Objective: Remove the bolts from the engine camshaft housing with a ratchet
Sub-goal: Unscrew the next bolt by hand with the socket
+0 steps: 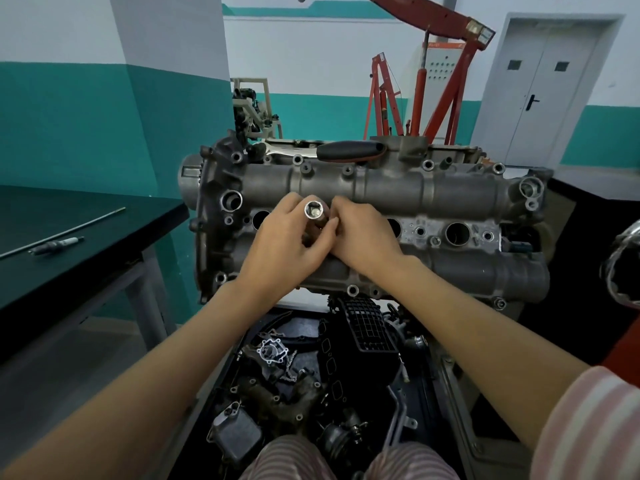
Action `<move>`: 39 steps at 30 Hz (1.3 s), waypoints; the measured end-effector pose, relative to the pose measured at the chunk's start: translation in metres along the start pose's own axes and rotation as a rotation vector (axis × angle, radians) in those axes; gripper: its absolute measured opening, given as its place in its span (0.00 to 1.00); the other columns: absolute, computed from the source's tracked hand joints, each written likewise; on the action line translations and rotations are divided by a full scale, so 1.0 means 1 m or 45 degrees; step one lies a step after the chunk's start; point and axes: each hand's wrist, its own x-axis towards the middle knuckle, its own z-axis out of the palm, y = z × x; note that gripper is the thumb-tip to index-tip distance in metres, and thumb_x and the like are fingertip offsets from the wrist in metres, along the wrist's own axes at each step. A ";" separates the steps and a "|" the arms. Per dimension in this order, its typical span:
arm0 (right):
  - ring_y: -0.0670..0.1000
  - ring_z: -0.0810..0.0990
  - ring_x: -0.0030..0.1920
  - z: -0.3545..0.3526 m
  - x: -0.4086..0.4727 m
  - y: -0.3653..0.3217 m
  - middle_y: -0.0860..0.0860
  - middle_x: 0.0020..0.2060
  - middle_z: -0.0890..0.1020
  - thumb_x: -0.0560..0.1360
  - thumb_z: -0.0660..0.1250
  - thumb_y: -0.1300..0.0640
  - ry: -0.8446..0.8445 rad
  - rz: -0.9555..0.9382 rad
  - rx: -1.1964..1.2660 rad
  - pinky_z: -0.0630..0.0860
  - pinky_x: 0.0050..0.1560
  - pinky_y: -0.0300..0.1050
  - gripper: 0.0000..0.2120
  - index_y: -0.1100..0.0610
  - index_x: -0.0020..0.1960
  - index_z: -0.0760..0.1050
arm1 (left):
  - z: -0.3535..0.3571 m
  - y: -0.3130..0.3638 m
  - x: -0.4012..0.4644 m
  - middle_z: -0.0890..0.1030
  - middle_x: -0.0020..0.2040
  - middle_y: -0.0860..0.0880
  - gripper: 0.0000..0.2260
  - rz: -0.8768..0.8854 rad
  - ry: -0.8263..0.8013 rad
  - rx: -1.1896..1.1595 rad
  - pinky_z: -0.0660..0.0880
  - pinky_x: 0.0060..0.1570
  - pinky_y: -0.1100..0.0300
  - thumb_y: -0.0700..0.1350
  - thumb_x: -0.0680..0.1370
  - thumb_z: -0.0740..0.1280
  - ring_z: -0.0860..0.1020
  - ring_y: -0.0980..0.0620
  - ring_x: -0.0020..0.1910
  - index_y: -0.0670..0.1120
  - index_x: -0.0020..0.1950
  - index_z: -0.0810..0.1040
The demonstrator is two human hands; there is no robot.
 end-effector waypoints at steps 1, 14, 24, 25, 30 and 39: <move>0.59 0.77 0.41 -0.001 0.003 0.001 0.55 0.37 0.78 0.73 0.63 0.55 -0.039 -0.037 -0.067 0.62 0.34 0.44 0.05 0.56 0.42 0.69 | -0.002 -0.002 0.001 0.76 0.42 0.45 0.07 0.039 -0.032 0.011 0.72 0.40 0.55 0.44 0.75 0.66 0.76 0.49 0.38 0.41 0.47 0.78; 0.50 0.65 0.28 0.000 0.011 0.007 0.45 0.24 0.67 0.72 0.61 0.47 -0.061 -0.084 -0.251 0.54 0.26 0.40 0.18 0.52 0.27 0.61 | 0.014 -0.013 0.002 0.74 0.30 0.46 0.16 -0.099 0.181 -0.148 0.70 0.33 0.59 0.50 0.72 0.72 0.72 0.51 0.30 0.40 0.35 0.71; 0.59 0.78 0.42 -0.002 0.002 0.006 0.55 0.38 0.81 0.74 0.59 0.52 -0.068 -0.228 -0.292 0.62 0.35 0.45 0.08 0.54 0.40 0.72 | 0.015 -0.001 -0.008 0.77 0.38 0.46 0.09 -0.101 0.143 -0.103 0.72 0.39 0.53 0.45 0.76 0.63 0.75 0.49 0.39 0.39 0.43 0.75; 0.59 0.78 0.42 -0.002 0.002 0.007 0.54 0.39 0.81 0.74 0.59 0.52 -0.073 -0.226 -0.267 0.62 0.35 0.45 0.07 0.54 0.40 0.71 | 0.015 -0.002 -0.009 0.77 0.38 0.46 0.09 -0.096 0.141 -0.107 0.72 0.39 0.52 0.46 0.76 0.63 0.75 0.49 0.38 0.39 0.43 0.75; 0.58 0.78 0.43 -0.001 0.002 0.006 0.54 0.41 0.81 0.75 0.60 0.49 -0.054 -0.175 -0.198 0.65 0.36 0.45 0.09 0.55 0.44 0.71 | 0.015 0.000 -0.011 0.78 0.36 0.46 0.10 -0.079 0.145 -0.136 0.73 0.37 0.50 0.47 0.76 0.62 0.75 0.49 0.36 0.40 0.45 0.76; 0.52 0.71 0.30 -0.002 0.000 0.005 0.48 0.27 0.73 0.73 0.60 0.44 -0.051 -0.083 -0.193 0.58 0.25 0.40 0.16 0.54 0.34 0.73 | 0.021 -0.005 -0.011 0.72 0.27 0.47 0.11 -0.241 0.279 -0.217 0.65 0.28 0.70 0.46 0.74 0.71 0.70 0.50 0.30 0.41 0.39 0.73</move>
